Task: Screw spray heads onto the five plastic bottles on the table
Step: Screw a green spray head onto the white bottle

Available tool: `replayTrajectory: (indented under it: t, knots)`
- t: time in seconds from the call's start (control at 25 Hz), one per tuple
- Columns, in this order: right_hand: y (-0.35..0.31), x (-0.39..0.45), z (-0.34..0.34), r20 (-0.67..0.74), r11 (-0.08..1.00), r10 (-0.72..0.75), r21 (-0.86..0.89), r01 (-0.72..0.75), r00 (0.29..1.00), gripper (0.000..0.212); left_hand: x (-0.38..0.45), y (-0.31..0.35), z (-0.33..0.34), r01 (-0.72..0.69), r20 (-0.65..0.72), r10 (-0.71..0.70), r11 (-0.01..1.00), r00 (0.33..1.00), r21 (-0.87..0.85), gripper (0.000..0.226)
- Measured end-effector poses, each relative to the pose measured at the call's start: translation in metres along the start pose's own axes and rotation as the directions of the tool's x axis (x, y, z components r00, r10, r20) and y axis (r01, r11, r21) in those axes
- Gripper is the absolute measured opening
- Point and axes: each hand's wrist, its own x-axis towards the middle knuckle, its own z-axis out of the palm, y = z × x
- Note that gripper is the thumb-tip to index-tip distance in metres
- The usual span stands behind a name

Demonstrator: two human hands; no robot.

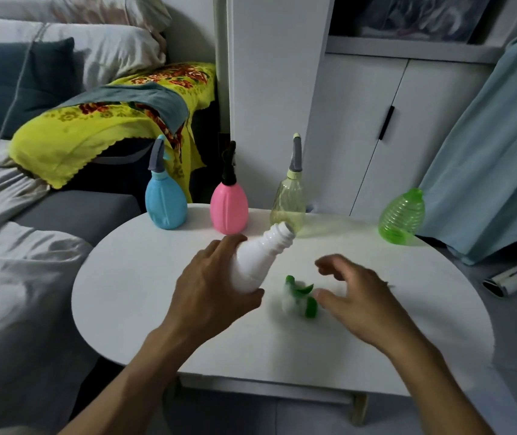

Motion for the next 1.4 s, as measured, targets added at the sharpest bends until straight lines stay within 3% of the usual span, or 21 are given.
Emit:
replayTrajectory:
  t: [0.08, 0.16, 0.28, 0.44, 0.52, 0.56, 0.6, 0.64, 0.68, 0.72, 0.8, 0.84, 0.92, 1.08, 1.4]
  knots:
    - [0.005, 0.006, 0.025, 0.069, 0.928, 0.023, -0.373, 0.004, 0.997, 0.045, 0.001, -0.006, 0.002, -0.064, -0.051, 0.074, 0.98, 0.996, 0.187, 0.077]
    - [0.007, 0.01, 0.049, 0.134, 0.802, 0.063, -0.596, 0.03, 0.989, 0.044, 0.001, -0.01, 0.002, -0.094, -0.05, 0.112, 0.958, 0.992, 0.272, 0.075]
    - [0.013, 0.016, 0.064, 0.061, 0.721, 0.046, -0.693, 0.009, 0.997, 0.036, -0.001, -0.015, 0.002, -0.093, -0.025, 0.105, 0.952, 0.994, 0.292, 0.073]
    - [0.014, 0.019, 0.059, 0.005, 0.735, 0.056, -0.677, -0.038, 0.998, 0.028, -0.003, -0.015, 0.001, -0.082, 0.015, 0.081, 0.966, 0.997, 0.244, 0.073]
    - [0.011, 0.022, 0.042, -0.082, 0.843, 0.035, -0.533, -0.073, 0.996, 0.023, 0.0, -0.016, -0.002, -0.069, 0.008, 0.069, 0.971, 0.998, 0.229, 0.075]
    - [0.01, 0.025, 0.029, -0.18, 0.922, 0.023, -0.378, -0.091, 0.983, 0.021, 0.002, -0.018, -0.003, -0.061, -0.004, 0.063, 0.971, 0.998, 0.229, 0.076]
    - [0.01, 0.027, 0.014, -0.279, 0.986, 0.048, -0.139, -0.09, 0.959, 0.019, 0.003, -0.019, -0.005, -0.049, -0.017, 0.055, 0.971, 0.998, 0.232, 0.078]
    - [0.011, 0.029, -0.002, -0.351, 0.984, 0.112, 0.169, -0.055, 0.93, 0.017, 0.004, -0.021, -0.007, -0.041, -0.027, 0.049, 0.97, 0.998, 0.238, 0.078]
    - [0.011, 0.03, -0.018, -0.378, 0.878, 0.187, 0.478, 0.018, 0.907, 0.013, 0.004, -0.021, -0.009, -0.038, -0.032, 0.048, 0.969, 0.998, 0.244, 0.078]
    - [0.012, 0.029, -0.033, -0.366, 0.707, 0.244, 0.701, 0.094, 0.898, 0.01, 0.005, -0.023, -0.01, -0.038, -0.035, 0.048, 0.968, 0.998, 0.249, 0.078]
    - [0.014, 0.028, -0.05, -0.301, 0.408, 0.299, 0.898, 0.164, 0.905, 0.012, 0.005, -0.025, -0.011, -0.035, -0.029, 0.044, 0.965, 0.999, 0.259, 0.076]
    - [0.015, 0.028, -0.053, -0.275, 0.312, 0.309, 0.934, 0.176, 0.911, 0.014, 0.005, -0.026, -0.011, -0.031, -0.021, 0.038, 0.964, 0.999, 0.266, 0.075]
    - [0.017, 0.028, -0.055, -0.269, 0.226, 0.304, 0.952, 0.205, 0.914, 0.018, 0.005, -0.026, -0.008, -0.027, 0.0, 0.028, 0.96, 1.0, 0.279, 0.075]
    - [0.01, 0.026, -0.048, -0.319, 0.186, 0.276, 0.943, 0.275, 0.907, 0.019, 0.004, -0.023, -0.003, -0.046, 0.021, 0.042, 0.955, 0.999, 0.294, 0.075]
    - [0.001, 0.026, -0.03, -0.284, 0.117, 0.238, 0.958, 0.263, 0.929, 0.022, 0.002, -0.019, 0.002, -0.051, 0.054, 0.038, 0.966, 0.998, 0.255, 0.077]
